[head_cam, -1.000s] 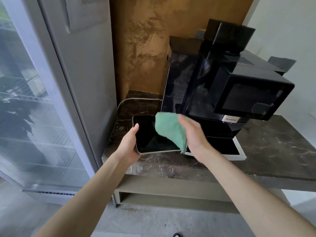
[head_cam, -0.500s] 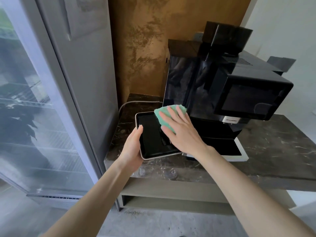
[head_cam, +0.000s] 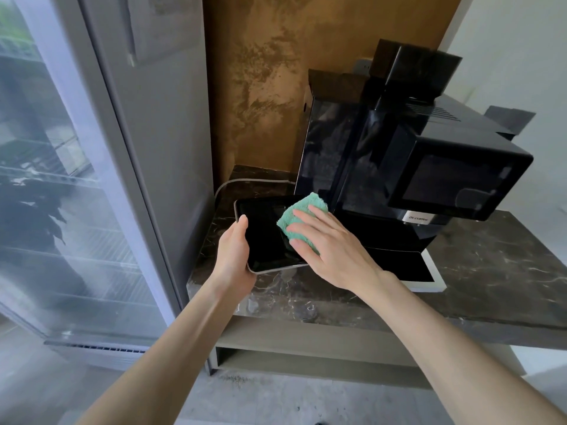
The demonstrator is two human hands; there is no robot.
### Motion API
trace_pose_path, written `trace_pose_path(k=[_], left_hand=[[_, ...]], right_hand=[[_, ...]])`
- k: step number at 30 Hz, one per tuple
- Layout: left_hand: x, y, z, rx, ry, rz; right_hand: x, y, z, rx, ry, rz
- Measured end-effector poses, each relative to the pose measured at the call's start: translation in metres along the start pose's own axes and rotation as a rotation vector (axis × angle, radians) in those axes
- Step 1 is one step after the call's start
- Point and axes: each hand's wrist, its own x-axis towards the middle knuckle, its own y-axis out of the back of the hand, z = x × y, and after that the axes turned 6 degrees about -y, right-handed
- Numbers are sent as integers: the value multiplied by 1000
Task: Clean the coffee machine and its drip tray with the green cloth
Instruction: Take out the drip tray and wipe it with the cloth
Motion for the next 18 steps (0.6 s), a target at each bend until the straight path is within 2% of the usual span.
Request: trace_pose_path(k=[10,14,18], left_hand=[[-4,-11,3,22,-45,89],[-3,-9,9,20,-4,93],[-4,-3,16,5,29,63]], right_hand=[[-14,-15,-10,225,-57,180],[-18,-10,-17,334,-97,127],[-19,-5,-19,283,-28,16]])
